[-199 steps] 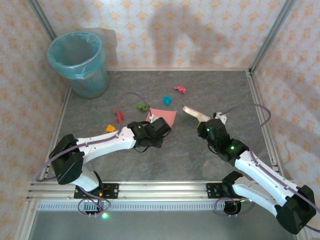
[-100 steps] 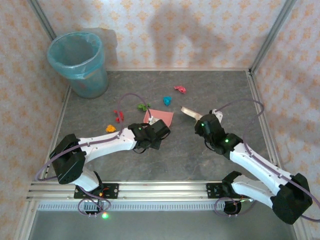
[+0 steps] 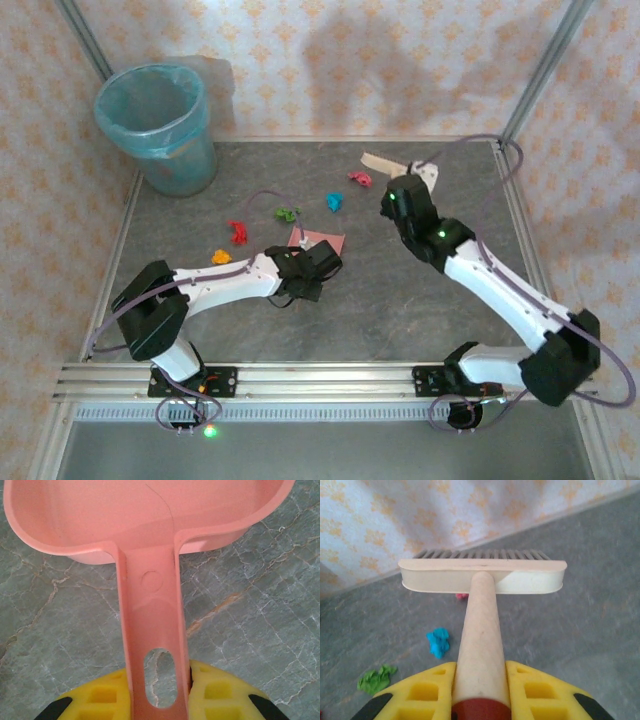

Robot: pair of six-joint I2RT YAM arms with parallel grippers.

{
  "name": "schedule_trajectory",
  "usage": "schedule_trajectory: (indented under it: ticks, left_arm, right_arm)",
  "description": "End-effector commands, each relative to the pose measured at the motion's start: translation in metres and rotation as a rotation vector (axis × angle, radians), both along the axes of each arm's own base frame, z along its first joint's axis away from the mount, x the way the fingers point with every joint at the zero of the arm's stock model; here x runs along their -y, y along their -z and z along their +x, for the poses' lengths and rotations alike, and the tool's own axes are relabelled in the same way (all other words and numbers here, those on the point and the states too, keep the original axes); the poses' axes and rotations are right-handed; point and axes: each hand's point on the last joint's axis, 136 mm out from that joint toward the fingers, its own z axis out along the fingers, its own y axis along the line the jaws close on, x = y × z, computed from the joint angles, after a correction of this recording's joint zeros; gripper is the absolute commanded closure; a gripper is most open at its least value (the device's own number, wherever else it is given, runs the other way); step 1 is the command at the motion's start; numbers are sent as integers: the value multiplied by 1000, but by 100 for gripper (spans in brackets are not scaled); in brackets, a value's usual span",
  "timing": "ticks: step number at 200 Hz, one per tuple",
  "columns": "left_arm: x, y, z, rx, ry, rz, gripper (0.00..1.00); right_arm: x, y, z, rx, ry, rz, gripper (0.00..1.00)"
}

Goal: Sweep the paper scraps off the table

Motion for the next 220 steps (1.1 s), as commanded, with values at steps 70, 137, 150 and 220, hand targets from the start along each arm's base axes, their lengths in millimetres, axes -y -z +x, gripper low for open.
schedule_trajectory:
  ticks: [70, 137, 150, 220]
  left_arm:
    - [10, 0, 1, -17, 33, -29, 100]
    - [16, 4, 0, -30, 69, -35, 100]
    - [15, 3, 1, -23, 66, -29, 100]
    - [6, 1, 6, 10, 42, 14, 100]
  right_arm:
    - [-14, 61, 91, -220, 3, -260, 100]
    - [-21, 93, 101, -334, -47, -343, 100]
    - [-20, 94, 99, -339, -47, -348, 100]
    - [-17, 83, 62, -344, -65, -205, 100]
